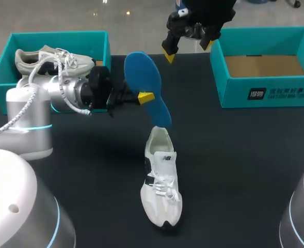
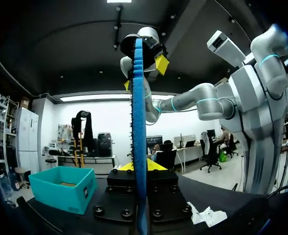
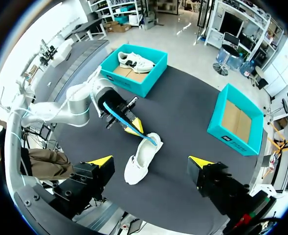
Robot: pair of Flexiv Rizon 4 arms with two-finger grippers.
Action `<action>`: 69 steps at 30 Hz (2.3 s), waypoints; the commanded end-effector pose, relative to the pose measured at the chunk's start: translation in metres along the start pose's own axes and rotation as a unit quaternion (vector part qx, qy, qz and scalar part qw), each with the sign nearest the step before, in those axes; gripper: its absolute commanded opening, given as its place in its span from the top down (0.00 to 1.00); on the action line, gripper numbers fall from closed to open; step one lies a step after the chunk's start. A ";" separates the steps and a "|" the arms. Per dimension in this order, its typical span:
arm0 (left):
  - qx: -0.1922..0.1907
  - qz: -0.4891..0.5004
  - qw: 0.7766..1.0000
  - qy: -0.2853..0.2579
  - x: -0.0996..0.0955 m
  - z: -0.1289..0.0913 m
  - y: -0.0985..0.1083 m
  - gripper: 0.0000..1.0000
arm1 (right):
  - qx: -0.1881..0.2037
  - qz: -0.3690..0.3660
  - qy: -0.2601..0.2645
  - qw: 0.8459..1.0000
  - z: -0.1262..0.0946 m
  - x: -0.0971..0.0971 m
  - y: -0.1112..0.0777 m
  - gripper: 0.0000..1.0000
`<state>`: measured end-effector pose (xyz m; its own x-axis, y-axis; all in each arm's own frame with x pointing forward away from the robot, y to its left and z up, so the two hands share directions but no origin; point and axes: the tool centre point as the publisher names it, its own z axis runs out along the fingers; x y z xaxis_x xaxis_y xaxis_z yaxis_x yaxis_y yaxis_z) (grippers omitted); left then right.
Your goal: Take the shoe out of the shoebox, open the shoe tongue, remove and reinsert the insole, then place the shoe into the shoebox
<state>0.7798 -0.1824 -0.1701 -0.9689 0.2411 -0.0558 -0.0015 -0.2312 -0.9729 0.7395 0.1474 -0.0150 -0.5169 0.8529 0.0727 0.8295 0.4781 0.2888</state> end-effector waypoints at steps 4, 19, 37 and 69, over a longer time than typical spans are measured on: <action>0.084 -0.164 0.982 0.044 -0.008 0.002 0.001 1.00 | 0.001 0.000 0.000 1.000 0.000 0.000 0.001 0.00; 0.060 -0.297 0.952 -0.041 -0.016 0.015 -0.006 1.00 | 0.001 0.000 0.000 1.000 0.000 0.000 0.001 0.00; 0.007 -0.432 0.895 -0.111 -0.020 0.005 0.000 1.00 | 0.001 0.000 0.000 1.000 0.000 0.000 0.001 0.00; -0.017 -0.487 0.863 -0.136 -0.018 0.001 0.006 1.00 | 0.001 0.000 0.000 1.000 0.000 0.000 0.001 0.00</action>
<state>0.7983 -0.1896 -0.1752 -0.5357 0.0774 0.8409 -0.8439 -0.0144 -0.5363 0.7395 0.1474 -0.0149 -0.5165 0.8533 0.0719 0.8296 0.4777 0.2891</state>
